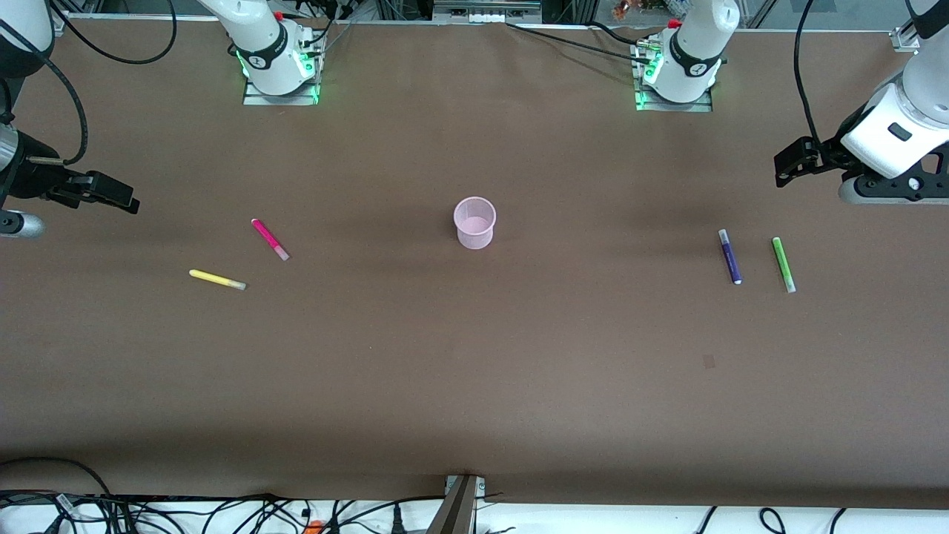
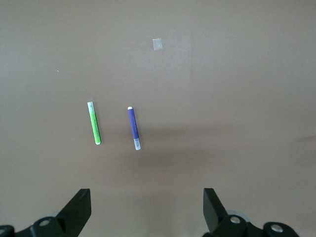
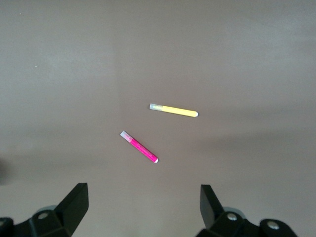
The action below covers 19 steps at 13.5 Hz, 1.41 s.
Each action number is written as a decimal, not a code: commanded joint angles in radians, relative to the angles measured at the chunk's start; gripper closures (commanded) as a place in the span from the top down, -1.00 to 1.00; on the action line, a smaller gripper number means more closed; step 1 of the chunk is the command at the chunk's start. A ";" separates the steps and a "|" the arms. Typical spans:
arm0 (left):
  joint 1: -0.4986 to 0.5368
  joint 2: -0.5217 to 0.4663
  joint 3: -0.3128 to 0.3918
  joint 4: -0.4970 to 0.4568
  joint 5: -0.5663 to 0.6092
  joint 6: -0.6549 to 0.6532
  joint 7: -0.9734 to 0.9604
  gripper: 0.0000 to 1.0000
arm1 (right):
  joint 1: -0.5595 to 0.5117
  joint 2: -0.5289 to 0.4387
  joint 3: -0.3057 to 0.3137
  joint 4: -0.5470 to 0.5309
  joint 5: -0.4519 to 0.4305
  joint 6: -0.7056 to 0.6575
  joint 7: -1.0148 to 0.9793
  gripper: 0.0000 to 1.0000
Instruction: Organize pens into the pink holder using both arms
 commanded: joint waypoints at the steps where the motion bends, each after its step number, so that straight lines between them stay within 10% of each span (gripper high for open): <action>1: 0.000 0.015 0.002 0.034 -0.023 -0.013 0.023 1.00 | 0.003 -0.016 -0.003 -0.002 -0.003 -0.015 0.007 1.00; 19: 0.034 0.160 0.014 0.080 -0.037 -0.160 0.073 1.00 | 0.066 0.073 0.002 -0.072 -0.003 0.063 -0.016 0.99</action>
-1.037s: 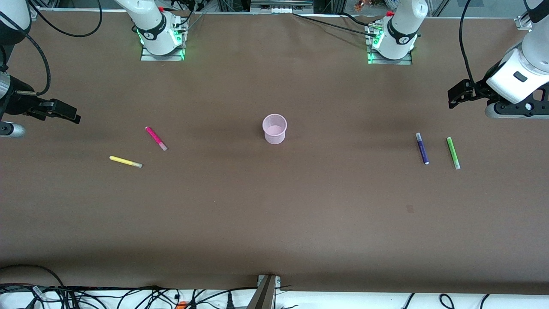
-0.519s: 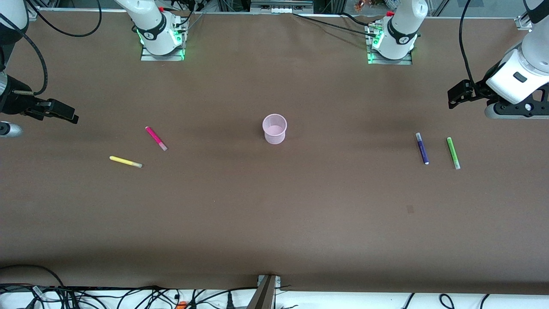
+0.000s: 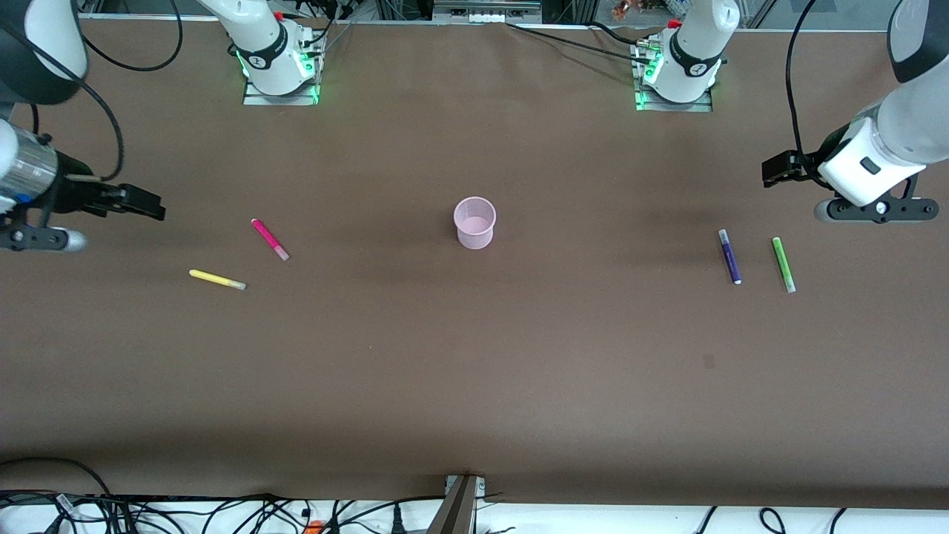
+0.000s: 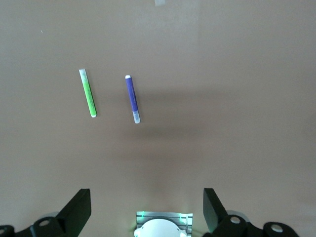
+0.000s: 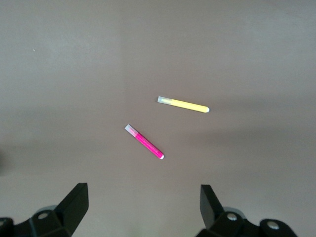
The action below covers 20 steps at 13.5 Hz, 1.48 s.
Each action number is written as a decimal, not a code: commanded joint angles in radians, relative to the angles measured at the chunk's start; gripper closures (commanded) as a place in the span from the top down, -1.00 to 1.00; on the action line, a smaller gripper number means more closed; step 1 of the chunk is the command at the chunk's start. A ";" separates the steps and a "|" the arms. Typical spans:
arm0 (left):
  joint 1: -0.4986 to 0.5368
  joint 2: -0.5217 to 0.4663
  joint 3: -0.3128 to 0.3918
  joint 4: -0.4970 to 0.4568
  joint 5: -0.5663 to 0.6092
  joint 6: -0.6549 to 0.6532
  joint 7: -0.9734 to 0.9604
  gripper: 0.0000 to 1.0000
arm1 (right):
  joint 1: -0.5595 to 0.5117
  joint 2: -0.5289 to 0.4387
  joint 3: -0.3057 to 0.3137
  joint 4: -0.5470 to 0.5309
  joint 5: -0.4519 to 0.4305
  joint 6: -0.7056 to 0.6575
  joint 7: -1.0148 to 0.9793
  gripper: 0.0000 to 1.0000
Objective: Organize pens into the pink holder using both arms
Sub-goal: 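Reach the right gripper to the pink marker while the left gripper reaches the purple marker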
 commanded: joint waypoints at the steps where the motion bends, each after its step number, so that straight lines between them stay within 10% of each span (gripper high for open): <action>1: 0.034 0.084 0.005 0.057 -0.018 -0.033 0.108 1.00 | 0.019 0.001 -0.004 -0.117 -0.002 0.088 -0.059 0.99; 5: 0.071 0.176 0.005 -0.010 0.034 0.087 0.108 1.00 | 0.022 -0.027 0.022 -0.410 -0.001 0.279 -0.106 0.99; 12: 0.117 0.099 -0.005 -0.441 0.043 0.554 0.113 1.00 | 0.024 0.004 0.029 -0.659 -0.005 0.638 -0.431 0.99; 20: 0.161 0.342 -0.005 -0.487 0.043 0.920 0.125 1.00 | 0.022 0.077 0.022 -0.812 -0.005 0.961 -0.466 0.87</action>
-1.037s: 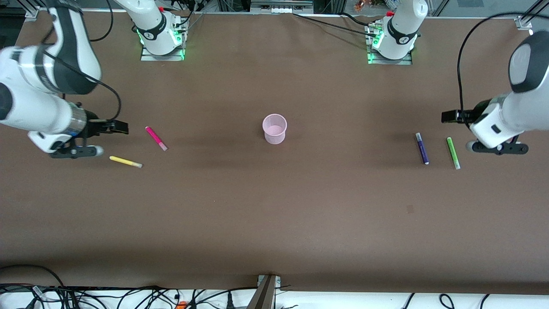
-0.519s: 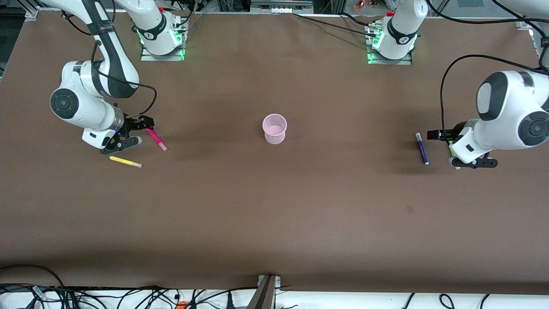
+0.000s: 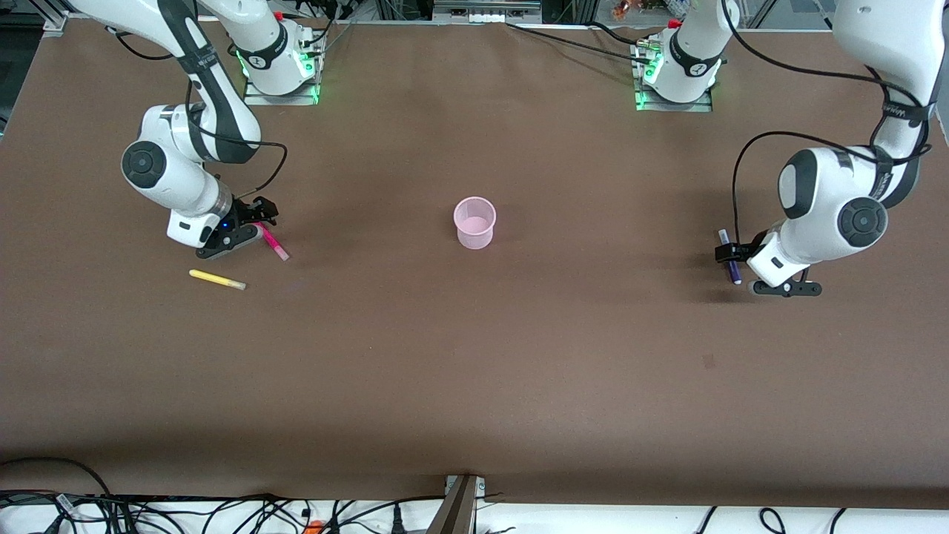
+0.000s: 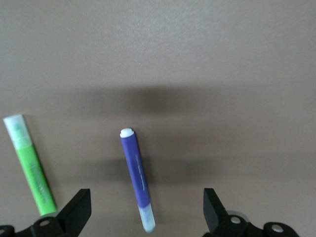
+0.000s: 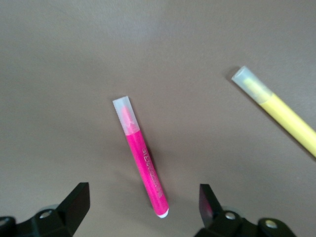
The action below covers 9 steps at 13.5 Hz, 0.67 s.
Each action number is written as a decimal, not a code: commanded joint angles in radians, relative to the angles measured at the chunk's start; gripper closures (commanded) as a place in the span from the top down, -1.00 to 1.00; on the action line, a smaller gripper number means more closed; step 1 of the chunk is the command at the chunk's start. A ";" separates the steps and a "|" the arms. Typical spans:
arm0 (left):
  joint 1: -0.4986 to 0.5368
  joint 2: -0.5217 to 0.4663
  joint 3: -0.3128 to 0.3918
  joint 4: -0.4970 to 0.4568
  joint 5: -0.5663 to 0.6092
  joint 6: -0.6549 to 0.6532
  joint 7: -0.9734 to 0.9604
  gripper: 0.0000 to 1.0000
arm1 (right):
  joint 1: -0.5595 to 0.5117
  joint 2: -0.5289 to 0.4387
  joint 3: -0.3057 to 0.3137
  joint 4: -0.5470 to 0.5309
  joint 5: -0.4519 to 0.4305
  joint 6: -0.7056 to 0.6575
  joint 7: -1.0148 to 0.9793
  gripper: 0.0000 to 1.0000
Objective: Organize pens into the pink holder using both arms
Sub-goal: 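Reach the right gripper to the pink marker while the left gripper reaches the purple marker, then close the right gripper on pink marker while the left gripper grasps purple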
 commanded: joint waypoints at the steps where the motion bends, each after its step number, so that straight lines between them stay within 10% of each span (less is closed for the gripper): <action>1: 0.013 0.074 -0.011 0.005 0.021 0.108 0.016 0.93 | 0.000 0.025 -0.006 -0.028 -0.005 0.062 -0.014 0.84; 2: 0.011 0.077 -0.011 0.005 0.021 0.125 0.014 0.03 | 0.000 0.025 -0.006 -0.038 -0.003 0.062 -0.009 0.75; 3: 0.011 0.083 -0.011 0.005 0.021 0.125 0.016 -0.38 | 0.000 0.025 -0.008 -0.047 -0.002 0.062 -0.006 0.63; 9: 0.020 0.128 -0.008 0.009 0.022 0.168 0.016 -0.70 | -0.003 0.038 -0.008 -0.056 0.001 0.065 0.001 0.26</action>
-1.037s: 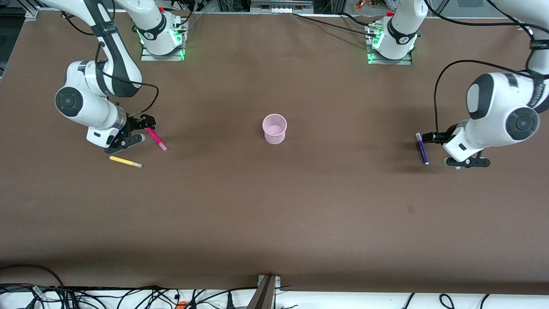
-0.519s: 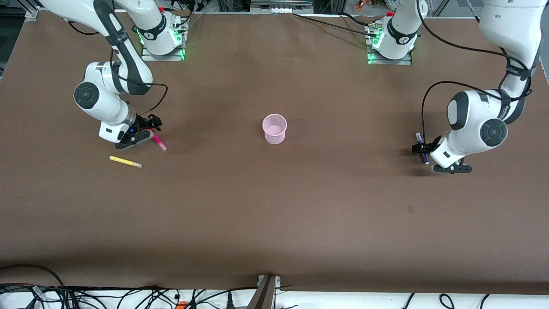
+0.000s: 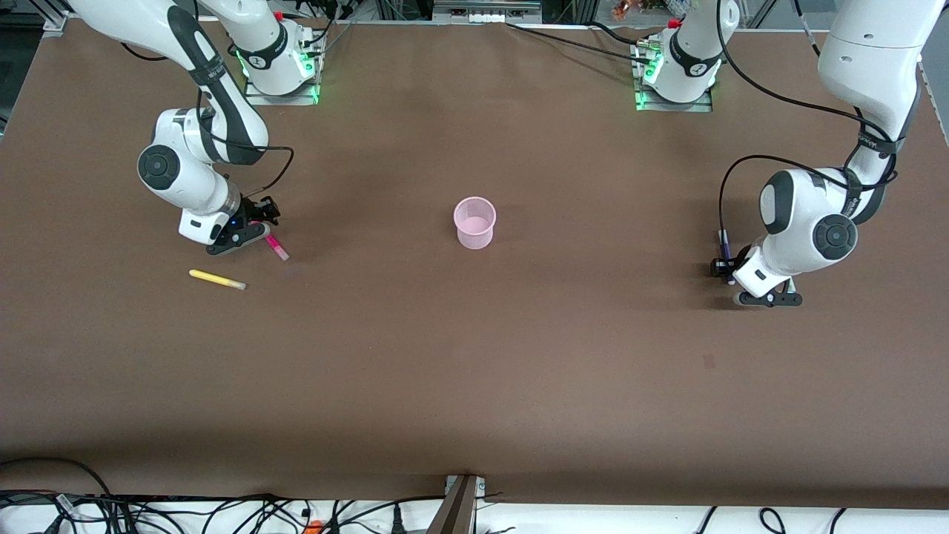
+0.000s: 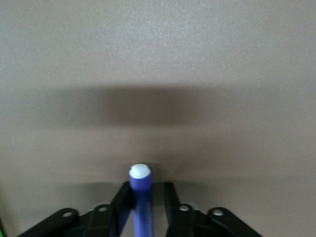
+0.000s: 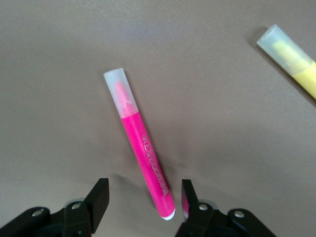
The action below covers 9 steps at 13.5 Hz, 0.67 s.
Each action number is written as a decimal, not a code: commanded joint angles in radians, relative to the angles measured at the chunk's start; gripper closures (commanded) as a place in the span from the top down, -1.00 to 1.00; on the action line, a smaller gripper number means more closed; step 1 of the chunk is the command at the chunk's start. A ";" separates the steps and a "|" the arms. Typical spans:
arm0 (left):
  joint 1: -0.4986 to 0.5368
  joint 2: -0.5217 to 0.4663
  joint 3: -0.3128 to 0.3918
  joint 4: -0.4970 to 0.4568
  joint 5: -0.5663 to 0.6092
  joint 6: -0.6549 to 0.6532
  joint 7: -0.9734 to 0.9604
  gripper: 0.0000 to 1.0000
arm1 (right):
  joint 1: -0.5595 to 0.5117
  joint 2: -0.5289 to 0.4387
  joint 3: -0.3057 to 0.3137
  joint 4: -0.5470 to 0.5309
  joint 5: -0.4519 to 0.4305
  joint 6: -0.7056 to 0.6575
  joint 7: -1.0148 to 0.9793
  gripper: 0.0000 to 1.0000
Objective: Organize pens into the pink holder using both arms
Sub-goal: 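Close the right gripper on pink marker while the left gripper grasps purple, then lift the purple marker with the left gripper toward the pink holder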
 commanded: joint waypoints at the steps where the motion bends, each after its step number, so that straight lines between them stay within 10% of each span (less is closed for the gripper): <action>1: 0.010 0.018 -0.005 0.006 0.022 0.022 0.012 -0.83 | -0.004 0.005 -0.004 -0.015 0.001 0.021 0.000 0.26; 5: 0.007 -0.015 -0.009 0.021 0.022 -0.015 0.008 -1.00 | -0.007 0.028 -0.004 -0.016 0.001 0.060 0.000 0.19; 9: -0.010 -0.036 -0.082 0.212 0.021 -0.377 0.038 -1.00 | -0.007 0.028 -0.004 -0.015 0.001 0.064 0.000 -0.50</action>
